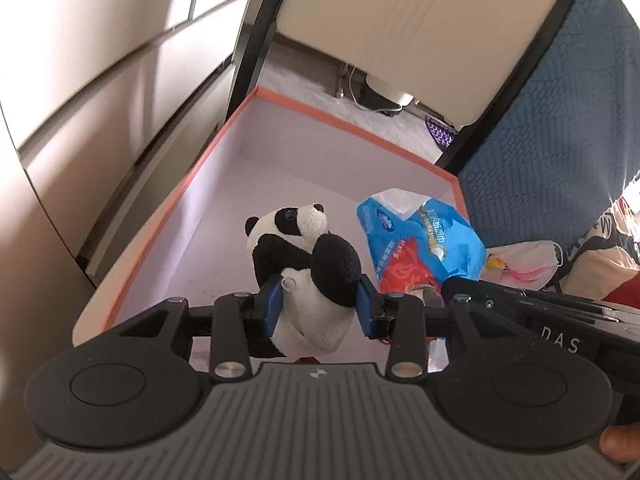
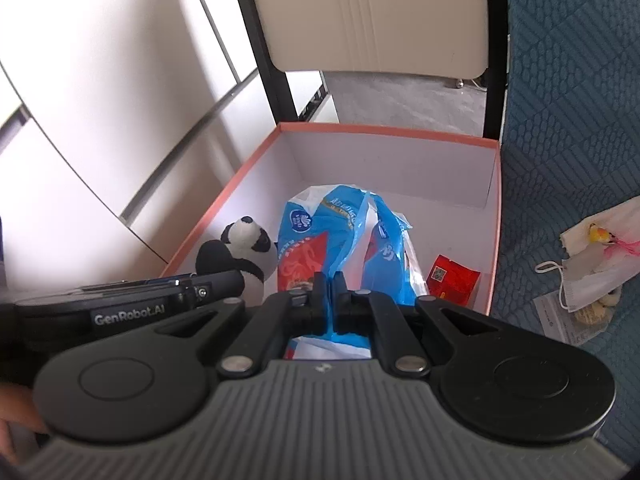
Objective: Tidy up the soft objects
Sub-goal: 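Carry the panda plush and blue bag over the pink box with both tools, then open the left tool to drop the panda while the right tool releases the blue bag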
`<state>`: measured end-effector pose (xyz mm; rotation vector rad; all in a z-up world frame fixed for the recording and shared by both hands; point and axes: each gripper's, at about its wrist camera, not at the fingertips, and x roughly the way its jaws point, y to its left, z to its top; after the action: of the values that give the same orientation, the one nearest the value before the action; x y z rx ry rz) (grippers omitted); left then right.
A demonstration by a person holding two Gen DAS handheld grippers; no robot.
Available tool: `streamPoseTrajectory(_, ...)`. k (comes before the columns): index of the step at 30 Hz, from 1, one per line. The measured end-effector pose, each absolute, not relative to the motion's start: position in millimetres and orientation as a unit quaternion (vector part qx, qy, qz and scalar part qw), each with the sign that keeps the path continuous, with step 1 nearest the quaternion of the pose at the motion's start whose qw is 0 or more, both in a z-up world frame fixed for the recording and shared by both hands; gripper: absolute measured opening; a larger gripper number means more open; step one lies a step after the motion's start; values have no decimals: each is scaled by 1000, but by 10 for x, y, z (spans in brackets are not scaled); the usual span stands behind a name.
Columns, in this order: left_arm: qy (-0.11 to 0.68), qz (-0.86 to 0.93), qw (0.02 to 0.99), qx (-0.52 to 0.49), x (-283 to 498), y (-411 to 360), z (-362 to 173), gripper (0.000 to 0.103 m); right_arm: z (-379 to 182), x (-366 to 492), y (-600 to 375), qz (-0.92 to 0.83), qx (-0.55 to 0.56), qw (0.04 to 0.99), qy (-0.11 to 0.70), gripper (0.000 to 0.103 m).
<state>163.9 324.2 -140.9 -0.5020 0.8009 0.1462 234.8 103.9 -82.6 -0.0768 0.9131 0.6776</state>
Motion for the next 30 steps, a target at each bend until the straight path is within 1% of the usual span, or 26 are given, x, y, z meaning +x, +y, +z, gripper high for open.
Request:
streamPoseTrajectory(9,403,67,879,-246,1751,3360,-1630,45,-1083,2530,1211,314,-54,833,451,6)
streamPoseTrajectory(12,406,70,878,-244,1757,3375,-1632,51,-1120,2549,1235,320,-52,827,459,9)
streamPoseTrajectory(14,413,74,875,-242,1771,3392,-1633,52,-1111,2564,1242,326,-45,824,460,10)
streamPoseTrajectory(15,410,73,875,-247,1774,3421,-1635,55,-1106,2570,1248,326,-44,822,464,11)
streamPoseTrajectory(17,403,77,876,-253,1729,3433,-1606,61,-1081,2554,1273,326,-55,821,466,14)
streamPoseTrajectory(18,400,81,878,-250,1711,3431,-1584,62,-1059,2532,1276,327,-63,823,461,21)
streamPoseTrajectory(19,398,83,880,-246,1693,3423,-1556,62,-1037,2514,1280,326,-69,825,456,33)
streamPoseTrajectory(21,389,82,884,-246,1642,3409,-1500,62,-979,2482,1248,329,-64,828,449,39)
streamPoseTrajectory(30,352,82,904,-228,1404,3074,-1138,62,-611,2210,834,352,-41,840,411,38)
